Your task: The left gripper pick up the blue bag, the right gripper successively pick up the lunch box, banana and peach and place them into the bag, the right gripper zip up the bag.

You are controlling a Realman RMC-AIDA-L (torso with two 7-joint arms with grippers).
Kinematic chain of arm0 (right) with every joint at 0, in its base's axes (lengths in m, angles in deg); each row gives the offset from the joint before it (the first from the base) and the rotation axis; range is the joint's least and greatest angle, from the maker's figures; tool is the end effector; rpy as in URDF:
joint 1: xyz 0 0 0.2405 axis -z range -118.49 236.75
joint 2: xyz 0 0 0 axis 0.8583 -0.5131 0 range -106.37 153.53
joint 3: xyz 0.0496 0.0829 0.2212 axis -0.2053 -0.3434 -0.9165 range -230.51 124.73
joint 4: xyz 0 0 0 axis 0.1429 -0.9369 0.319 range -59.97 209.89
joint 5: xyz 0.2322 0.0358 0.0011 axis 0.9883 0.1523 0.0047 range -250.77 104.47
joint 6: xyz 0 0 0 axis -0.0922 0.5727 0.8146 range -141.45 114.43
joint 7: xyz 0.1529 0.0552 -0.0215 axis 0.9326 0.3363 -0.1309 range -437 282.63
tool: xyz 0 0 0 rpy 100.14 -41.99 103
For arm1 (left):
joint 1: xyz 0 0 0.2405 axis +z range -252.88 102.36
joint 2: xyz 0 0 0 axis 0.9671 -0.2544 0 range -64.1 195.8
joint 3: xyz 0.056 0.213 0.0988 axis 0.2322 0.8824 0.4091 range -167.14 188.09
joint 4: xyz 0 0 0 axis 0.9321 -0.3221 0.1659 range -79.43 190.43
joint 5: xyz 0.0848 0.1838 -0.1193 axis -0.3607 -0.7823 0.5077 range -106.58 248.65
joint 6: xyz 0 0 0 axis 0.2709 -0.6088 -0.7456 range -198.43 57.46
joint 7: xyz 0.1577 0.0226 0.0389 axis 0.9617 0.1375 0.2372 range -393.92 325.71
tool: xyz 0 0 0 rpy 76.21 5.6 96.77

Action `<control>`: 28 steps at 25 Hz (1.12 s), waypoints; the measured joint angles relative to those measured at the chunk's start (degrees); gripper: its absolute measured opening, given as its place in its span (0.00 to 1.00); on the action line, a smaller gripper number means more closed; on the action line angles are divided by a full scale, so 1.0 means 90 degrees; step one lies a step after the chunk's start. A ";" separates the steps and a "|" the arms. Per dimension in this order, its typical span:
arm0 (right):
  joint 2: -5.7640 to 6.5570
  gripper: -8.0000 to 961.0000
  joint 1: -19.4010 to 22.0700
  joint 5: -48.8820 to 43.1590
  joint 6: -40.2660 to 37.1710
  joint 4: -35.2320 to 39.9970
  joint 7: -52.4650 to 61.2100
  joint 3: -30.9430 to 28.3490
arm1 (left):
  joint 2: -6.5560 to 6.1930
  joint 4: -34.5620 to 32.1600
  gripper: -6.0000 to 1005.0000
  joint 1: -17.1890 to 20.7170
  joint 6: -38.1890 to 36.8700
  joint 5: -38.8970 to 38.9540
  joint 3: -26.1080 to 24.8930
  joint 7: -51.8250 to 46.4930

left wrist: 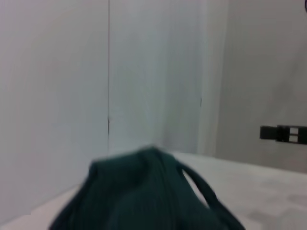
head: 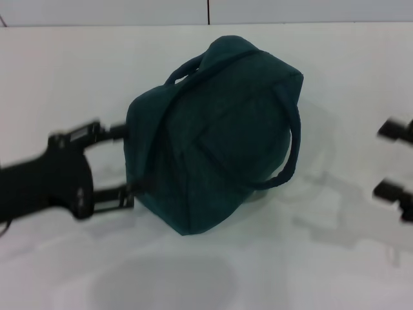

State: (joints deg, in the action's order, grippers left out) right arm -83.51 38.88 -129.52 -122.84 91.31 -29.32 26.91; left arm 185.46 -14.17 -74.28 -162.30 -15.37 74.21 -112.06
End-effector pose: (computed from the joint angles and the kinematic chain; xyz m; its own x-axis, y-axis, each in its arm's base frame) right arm 0.2686 0.2630 0.0270 0.5578 0.0073 -0.8299 -0.2305 -0.9592 -0.1634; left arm -0.2509 0.2645 0.0432 0.7951 0.1122 0.5960 0.3477 -0.8895 -0.2964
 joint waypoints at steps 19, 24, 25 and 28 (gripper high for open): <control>-0.0798 0.90 0.0302 -0.1134 0.2293 -0.0114 -0.0756 0.0063 | -0.0017 0.3234 0.87 0.0059 -0.0083 -0.0349 -0.0878 0.2779; -0.0840 0.90 0.0291 -0.1181 0.2414 -0.0119 -0.0769 0.0060 | -0.0026 0.3296 0.87 0.0062 -0.0094 -0.0349 -0.0893 0.2811; -0.0841 0.90 0.0291 -0.1181 0.2417 -0.0119 -0.0770 0.0058 | -0.0026 0.3298 0.86 0.0063 -0.0095 -0.0348 -0.0893 0.2813; -0.0843 0.90 0.0304 -0.1184 0.2417 -0.0119 -0.0772 0.0041 | -0.0028 0.3303 0.86 0.0064 -0.0121 -0.0313 -0.0896 0.2818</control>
State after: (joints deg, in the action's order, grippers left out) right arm -91.10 41.62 -140.18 -101.08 90.25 -36.27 27.28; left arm 185.21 15.56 -73.71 -163.39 -18.19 66.14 -86.70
